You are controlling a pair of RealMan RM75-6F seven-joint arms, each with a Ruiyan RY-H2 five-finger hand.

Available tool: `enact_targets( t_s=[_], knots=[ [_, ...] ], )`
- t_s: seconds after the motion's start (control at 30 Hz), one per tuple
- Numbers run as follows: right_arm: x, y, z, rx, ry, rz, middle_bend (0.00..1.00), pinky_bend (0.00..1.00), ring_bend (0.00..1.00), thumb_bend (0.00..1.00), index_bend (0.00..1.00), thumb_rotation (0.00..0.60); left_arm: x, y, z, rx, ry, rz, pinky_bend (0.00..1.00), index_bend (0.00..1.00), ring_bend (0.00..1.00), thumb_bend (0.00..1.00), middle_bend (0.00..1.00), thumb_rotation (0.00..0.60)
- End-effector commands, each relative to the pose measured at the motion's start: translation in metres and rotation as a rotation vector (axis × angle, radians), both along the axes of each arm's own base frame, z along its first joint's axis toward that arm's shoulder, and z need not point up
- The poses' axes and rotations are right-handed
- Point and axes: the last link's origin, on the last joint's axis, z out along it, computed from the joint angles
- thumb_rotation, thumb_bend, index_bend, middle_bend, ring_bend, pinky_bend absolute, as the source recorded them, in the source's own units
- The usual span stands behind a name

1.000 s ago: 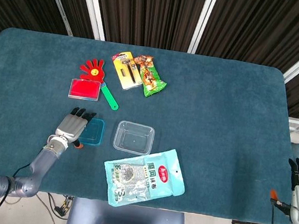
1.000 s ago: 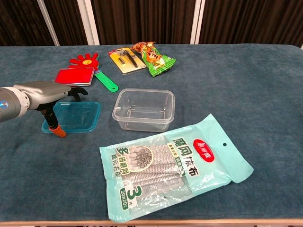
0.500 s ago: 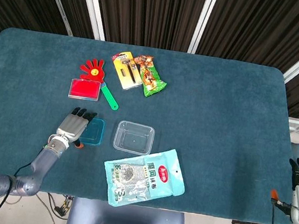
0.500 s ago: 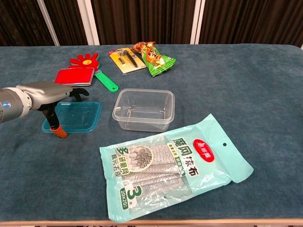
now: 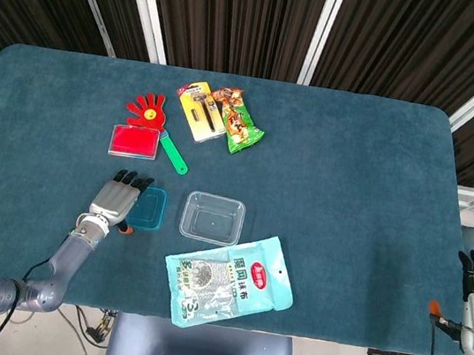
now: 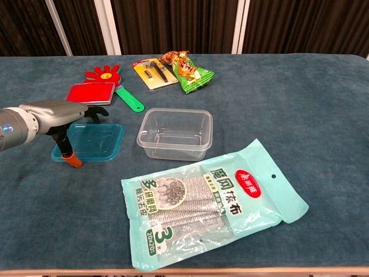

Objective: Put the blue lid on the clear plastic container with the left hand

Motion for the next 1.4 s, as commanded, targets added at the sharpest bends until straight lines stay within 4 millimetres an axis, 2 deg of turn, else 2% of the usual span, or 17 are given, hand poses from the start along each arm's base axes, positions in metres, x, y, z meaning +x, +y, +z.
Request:
enact_targets(
  t_s=[0.03,0.5,0.63,0.67,0.8,1.03,1.17,1.4],
  knots=[
    [0.0,0.0,0.0,0.0,0.0,-0.001,0.0,0.0,0.0,0.35,0.0,0.6,0.0,0.0,0.001,-0.001,-0.009,0.004,0.0,0.08,0.0,0.14,0.35,0.6],
    [0.0,0.001,0.0,0.0,0.001,-0.004,0.0,0.0,0.0,0.35,0.0,0.6,0.007,0.002,0.015,0.02,-0.059,0.005,0.0,0.08,0.0,0.15,0.35,0.6],
    [0.0,0.001,0.0,-0.001,0.0,-0.003,0.0,0.0,0.0,0.35,0.0,0.6,0.017,0.002,0.023,0.014,-0.086,0.0,0.0,0.08,0.0,0.14,0.34,0.6],
    [0.0,0.001,0.0,-0.001,0.0,-0.004,0.0,0.0,0.0,0.35,0.0,0.6,0.032,0.005,0.03,0.027,-0.098,-0.039,0.0,0.08,0.0,0.14,0.34,0.6],
    [0.0,0.001,0.0,-0.003,0.0,-0.004,0.0,0.0,0.0,0.35,0.0,0.6,0.065,0.006,0.044,0.017,-0.131,-0.075,0.0,0.08,0.0,0.15,0.34,0.6],
    [0.0,0.001,0.0,-0.003,0.001,-0.005,0.0,0.0,0.0,0.35,0.0,0.6,0.116,0.012,0.055,0.004,-0.127,-0.127,0.0,0.08,0.0,0.15,0.34,0.6],
    [0.0,0.002,0.0,-0.004,0.004,-0.008,0.0,0.0,0.0,0.35,0.0,0.6,0.14,0.014,0.052,-0.012,-0.101,-0.137,0.0,0.08,0.0,0.14,0.33,0.6],
    [-0.001,0.002,0.0,-0.011,0.009,-0.007,0.0,0.0,0.0,0.35,0.0,0.6,0.171,0.014,0.032,-0.058,-0.088,-0.118,0.0,0.08,0.0,0.14,0.33,0.6]
  ],
)
